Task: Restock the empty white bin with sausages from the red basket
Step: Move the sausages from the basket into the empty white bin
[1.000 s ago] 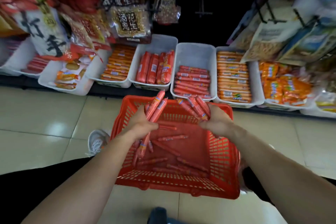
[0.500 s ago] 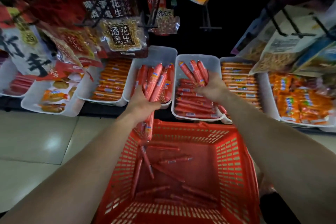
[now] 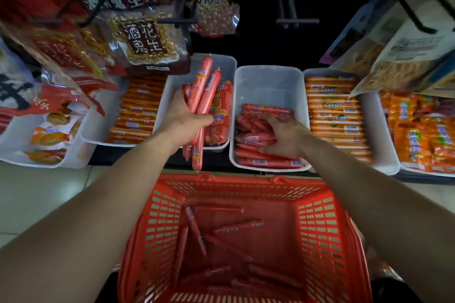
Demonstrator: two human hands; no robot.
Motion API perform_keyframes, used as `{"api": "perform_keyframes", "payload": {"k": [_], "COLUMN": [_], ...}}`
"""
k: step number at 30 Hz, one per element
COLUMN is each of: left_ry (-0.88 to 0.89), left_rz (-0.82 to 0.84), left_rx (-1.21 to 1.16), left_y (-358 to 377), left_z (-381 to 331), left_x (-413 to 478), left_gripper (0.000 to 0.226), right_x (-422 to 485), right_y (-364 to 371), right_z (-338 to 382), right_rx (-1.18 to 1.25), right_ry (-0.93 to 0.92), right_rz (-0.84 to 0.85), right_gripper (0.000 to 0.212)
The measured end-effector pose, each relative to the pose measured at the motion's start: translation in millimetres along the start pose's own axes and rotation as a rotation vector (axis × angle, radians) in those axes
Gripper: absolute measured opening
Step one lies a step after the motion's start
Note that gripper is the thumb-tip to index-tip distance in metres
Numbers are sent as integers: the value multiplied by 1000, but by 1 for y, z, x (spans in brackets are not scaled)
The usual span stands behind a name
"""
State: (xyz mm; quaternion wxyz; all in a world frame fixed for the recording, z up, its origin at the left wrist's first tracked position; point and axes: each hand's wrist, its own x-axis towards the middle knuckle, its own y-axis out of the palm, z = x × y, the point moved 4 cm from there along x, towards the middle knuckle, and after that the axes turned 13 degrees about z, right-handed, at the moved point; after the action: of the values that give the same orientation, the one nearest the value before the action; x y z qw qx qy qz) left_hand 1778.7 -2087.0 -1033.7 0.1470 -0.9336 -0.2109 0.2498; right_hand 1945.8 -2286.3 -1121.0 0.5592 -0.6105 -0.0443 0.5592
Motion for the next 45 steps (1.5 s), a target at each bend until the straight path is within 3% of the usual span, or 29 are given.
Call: {"api": "perform_keyframes", "payload": {"k": [7, 10, 13, 19, 25, 31, 35, 39, 42, 45], "left_ry": [-27, -32, -30, -25, -28, -4, -17, -15, 2, 30], "left_rz": [12, 13, 11, 47, 41, 47, 33, 54, 76, 117], "left_rx": [41, 64, 81, 62, 54, 16, 14, 49, 66, 99], "left_y": [9, 12, 17, 28, 26, 23, 21, 20, 25, 44], "left_z": [0, 1, 0, -2, 6, 14, 17, 12, -1, -19], "left_x": [9, 16, 21, 23, 25, 26, 26, 29, 31, 43], "left_gripper": [55, 60, 59, 56, 55, 58, 57, 57, 55, 58], "right_x": [-1, 1, 2, 9, 18, -1, 11, 11, -13, -46], "right_y": [1, 5, 11, 17, 7, 21, 10, 9, 7, 5], "right_z": [3, 3, 7, 12, -1, -4, -8, 10, -5, -45], "right_rx": [94, -35, 17, -18, -71, -282, -169, 44, 44, 156], "right_ry": [-104, -13, 98, -74, 17, -82, 30, -80, -96, 81], "right_rz": [-43, 20, 9, -94, -21, -40, -45, -16, -152, -454], "right_gripper": [86, 90, 93, 73, 98, 69, 64, 69, 61, 51]}}
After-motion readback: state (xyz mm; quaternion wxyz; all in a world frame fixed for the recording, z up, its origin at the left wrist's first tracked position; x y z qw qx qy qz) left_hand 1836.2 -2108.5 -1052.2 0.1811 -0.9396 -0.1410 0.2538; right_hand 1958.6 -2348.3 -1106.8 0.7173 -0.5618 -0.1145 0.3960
